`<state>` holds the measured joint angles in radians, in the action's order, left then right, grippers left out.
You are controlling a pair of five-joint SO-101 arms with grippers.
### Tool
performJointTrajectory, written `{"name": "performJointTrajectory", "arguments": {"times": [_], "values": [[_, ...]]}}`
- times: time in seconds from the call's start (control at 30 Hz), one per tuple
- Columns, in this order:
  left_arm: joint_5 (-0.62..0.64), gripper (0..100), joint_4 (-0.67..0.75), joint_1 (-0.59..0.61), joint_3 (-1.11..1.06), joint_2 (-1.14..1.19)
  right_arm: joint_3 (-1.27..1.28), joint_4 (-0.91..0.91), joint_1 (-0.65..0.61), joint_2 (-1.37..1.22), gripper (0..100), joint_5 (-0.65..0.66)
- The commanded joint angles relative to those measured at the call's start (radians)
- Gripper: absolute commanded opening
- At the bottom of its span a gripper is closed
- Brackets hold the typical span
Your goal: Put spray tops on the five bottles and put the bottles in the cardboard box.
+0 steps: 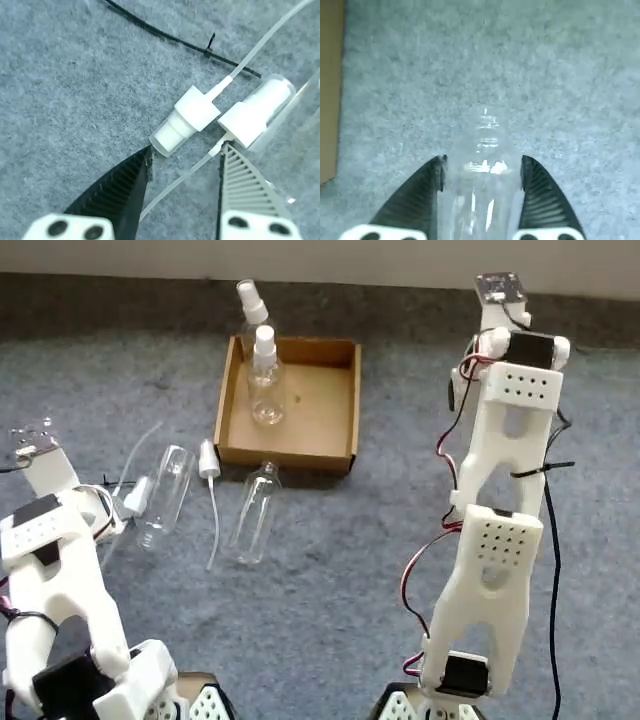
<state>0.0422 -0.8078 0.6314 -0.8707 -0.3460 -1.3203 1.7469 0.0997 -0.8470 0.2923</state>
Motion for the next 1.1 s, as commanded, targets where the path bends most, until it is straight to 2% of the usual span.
{"name": "performJointTrajectory", "arguments": {"times": [0.0, 0.17, 0.33, 0.43, 0.57, 0.8, 0.93, 1.07], "values": [[-0.055, 21, -0.147, -0.044, 0.194, -0.013, 0.166, 0.021, -0.001, 0.205, 4.6, -0.015], [-0.115, 21, -0.364, -0.136, 0.406, -0.012, 0.506, 0.019, -0.022, 0.423, 4.6, -0.011], [-0.114, 21, -0.456, -0.274, 0.549, -0.01, 0.779, 0.013, -0.076, 0.641, 4.5, -0.009], [-0.114, 21, -0.454, -0.369, 0.584, 0.007, 0.924, -0.001, -0.107, 0.776, 4.5, -0.009], [-0.112, 21, -0.454, -0.461, 0.682, 0.156, 1.179, -0.094, -0.131, 0.981, 4.5, -0.009], [-0.118, 21, -0.462, -0.492, 0.926, 0.516, 1.698, -0.409, -0.133, 1.305, 4.5, -0.009], [-0.118, 21, -0.462, -0.504, 0.995, 0.647, 1.89, -0.479, -0.134, 1.403, 4.5, -0.012], [-0.118, 21, -0.462, -0.539, 1.004, 0.7, 1.951, -0.513, -0.134, 1.443, 4.5, -0.015]]}}
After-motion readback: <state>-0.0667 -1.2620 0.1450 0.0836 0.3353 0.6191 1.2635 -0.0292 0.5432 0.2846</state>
